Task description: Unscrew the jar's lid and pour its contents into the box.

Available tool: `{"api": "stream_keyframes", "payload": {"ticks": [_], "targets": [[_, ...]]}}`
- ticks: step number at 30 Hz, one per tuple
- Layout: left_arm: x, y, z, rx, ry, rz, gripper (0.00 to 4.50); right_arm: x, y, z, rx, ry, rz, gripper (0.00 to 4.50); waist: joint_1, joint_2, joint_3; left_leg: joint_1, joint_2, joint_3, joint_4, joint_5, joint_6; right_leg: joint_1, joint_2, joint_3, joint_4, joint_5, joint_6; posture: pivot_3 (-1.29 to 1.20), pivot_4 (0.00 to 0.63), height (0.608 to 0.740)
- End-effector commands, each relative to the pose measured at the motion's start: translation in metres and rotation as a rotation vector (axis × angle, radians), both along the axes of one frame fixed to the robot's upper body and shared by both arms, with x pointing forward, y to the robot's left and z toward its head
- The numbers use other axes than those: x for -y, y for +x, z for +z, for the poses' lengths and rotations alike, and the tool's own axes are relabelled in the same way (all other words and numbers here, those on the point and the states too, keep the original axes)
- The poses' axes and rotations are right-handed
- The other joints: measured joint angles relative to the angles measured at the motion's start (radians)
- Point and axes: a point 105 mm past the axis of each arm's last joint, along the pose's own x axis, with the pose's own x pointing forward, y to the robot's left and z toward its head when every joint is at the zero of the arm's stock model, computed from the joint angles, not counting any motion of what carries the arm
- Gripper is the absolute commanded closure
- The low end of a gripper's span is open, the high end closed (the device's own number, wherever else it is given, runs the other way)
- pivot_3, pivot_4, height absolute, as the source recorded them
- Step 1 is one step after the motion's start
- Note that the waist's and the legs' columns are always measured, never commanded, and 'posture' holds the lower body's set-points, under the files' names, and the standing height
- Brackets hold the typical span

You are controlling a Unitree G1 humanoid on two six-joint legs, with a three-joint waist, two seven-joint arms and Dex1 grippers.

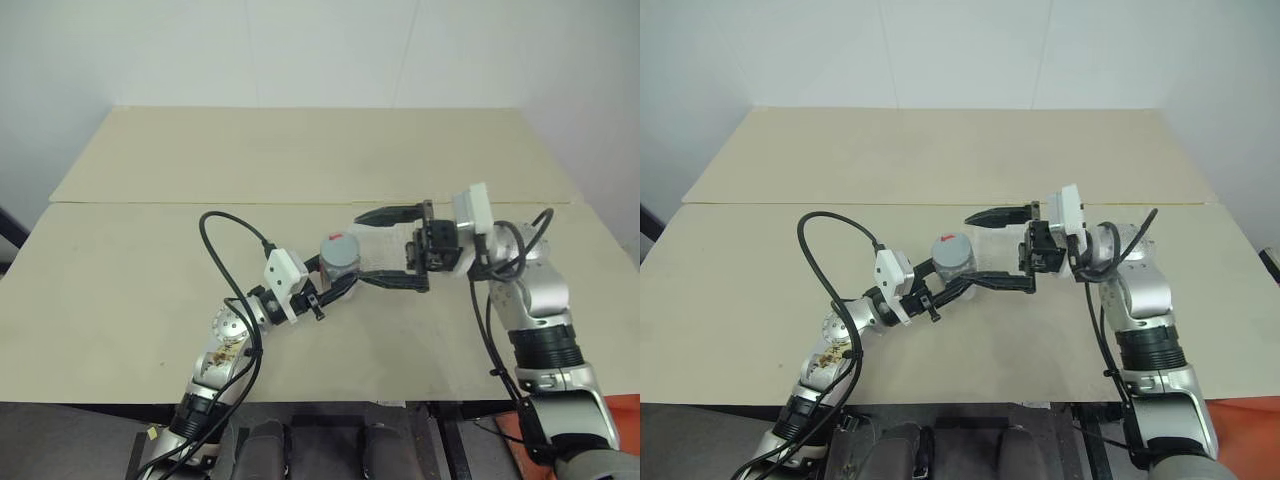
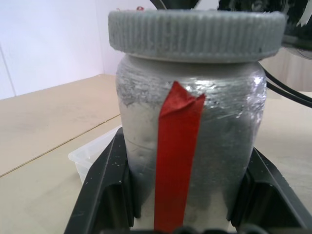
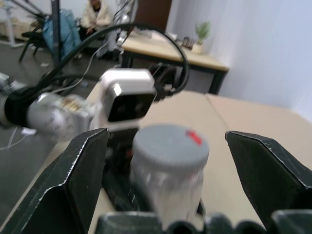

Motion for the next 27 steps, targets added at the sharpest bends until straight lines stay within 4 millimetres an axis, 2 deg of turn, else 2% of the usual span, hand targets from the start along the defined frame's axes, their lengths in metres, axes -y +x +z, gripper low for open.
{"api": "stream_keyframes", "payload": {"ticks": [1, 4, 10, 19, 27], "targets": [[0.003, -0.004, 0.009, 0.051, -0.017, -0.008, 2.57, -0.013, -0.005, 0.012, 0.058, 0.016, 0.023, 0.07, 0.001, 0.000, 0.000, 0.000, 0.000, 0.000, 0.000, 0.000, 0.000, 0.000, 0.000, 0.000, 0.000, 0.000, 0.000, 0.00, 0.150, 0.740], [0.004, -0.003, 0.010, 0.054, -0.014, -0.011, 2.57, -0.025, -0.001, 0.012, 0.063, 0.019, 0.016, 0.07, 0.001, 0.000, 0.000, 0.000, 0.000, 0.000, 0.000, 0.000, 0.000, 0.000, 0.000, 0.000, 0.000, 0.000, 0.000, 0.00, 0.150, 0.740], [0.005, -0.004, 0.011, 0.062, -0.008, -0.013, 2.57, -0.037, 0.011, 0.010, 0.066, 0.011, -0.025, 0.07, 0.001, 0.000, 0.000, 0.000, 0.000, 0.000, 0.000, 0.000, 0.000, 0.000, 0.000, 0.000, 0.000, 0.000, 0.000, 0.00, 0.150, 0.740], [0.002, -0.004, 0.010, 0.062, -0.009, -0.006, 2.57, -0.023, 0.017, 0.006, 0.056, -0.011, -0.059, 0.07, 0.001, 0.000, 0.000, 0.000, 0.000, 0.000, 0.000, 0.000, 0.000, 0.000, 0.000, 0.000, 0.000, 0.000, 0.000, 0.00, 0.150, 0.740], [0.003, -0.004, 0.009, 0.062, -0.006, -0.016, 2.57, -0.008, 0.015, 0.004, 0.054, -0.023, -0.082, 0.07, 0.001, 0.000, 0.000, 0.000, 0.000, 0.001, 0.000, 0.000, 0.000, 0.000, 0.000, 0.000, 0.000, 0.000, 0.000, 0.00, 0.150, 0.740]]}}
